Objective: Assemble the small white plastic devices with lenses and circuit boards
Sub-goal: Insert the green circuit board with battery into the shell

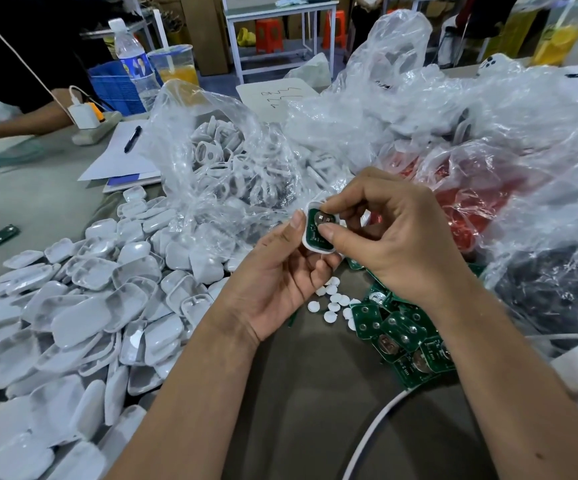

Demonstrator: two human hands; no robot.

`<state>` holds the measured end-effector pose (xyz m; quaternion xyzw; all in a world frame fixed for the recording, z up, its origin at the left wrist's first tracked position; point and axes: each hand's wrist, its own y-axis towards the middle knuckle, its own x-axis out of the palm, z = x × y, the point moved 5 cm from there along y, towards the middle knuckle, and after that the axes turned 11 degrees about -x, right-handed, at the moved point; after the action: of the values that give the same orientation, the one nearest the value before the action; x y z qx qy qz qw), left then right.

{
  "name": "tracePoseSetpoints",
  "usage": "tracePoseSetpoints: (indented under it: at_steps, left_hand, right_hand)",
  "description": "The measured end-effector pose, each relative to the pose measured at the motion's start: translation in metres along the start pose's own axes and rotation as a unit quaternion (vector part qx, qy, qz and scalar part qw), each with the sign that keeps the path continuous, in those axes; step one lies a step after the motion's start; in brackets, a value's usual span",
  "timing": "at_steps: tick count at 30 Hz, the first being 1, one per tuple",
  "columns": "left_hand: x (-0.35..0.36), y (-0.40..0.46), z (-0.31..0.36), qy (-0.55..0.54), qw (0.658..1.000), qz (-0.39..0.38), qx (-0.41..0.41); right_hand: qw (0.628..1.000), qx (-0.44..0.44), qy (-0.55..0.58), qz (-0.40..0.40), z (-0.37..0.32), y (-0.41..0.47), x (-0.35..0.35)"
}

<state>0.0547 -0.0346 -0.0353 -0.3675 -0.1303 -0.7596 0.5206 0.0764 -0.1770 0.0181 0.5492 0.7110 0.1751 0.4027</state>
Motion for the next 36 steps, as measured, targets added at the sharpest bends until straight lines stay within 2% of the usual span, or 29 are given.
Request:
tracePoseSetpoints:
  at_steps: [11,18,21,26,36]
  left_hand:
    - [0.0006,0.0007,0.0015,-0.029,0.999,-0.028,0.009]
    - [0.0030,0.0017,0.0030,-0.023,0.997,-0.065,0.019]
    - [0.0021,0.0029,0.0030,-0.029,0.996,-0.080,0.027]
    - [0.0024,0.0028,0.0046,-0.024,0.995,-0.085,0.038]
    - [0.0012,0.0041,0.0049,-0.021,0.995,-0.088,0.050]
  right_hand:
    - [0.997,0.046,0.053,0.036,0.0014,-0.0038,-0.0001]
    - [0.979,0.056,0.168,0.101,0.0041,-0.0029,-0.0031]
    - [0.982,0.050,0.151,0.100,0.0042,-0.0032,-0.0025]
    - [0.996,0.039,0.054,0.067,0.0049,-0.0031,0.0000]
    - [0.997,0.037,0.042,0.061,0.0016,-0.0021,-0.0009]
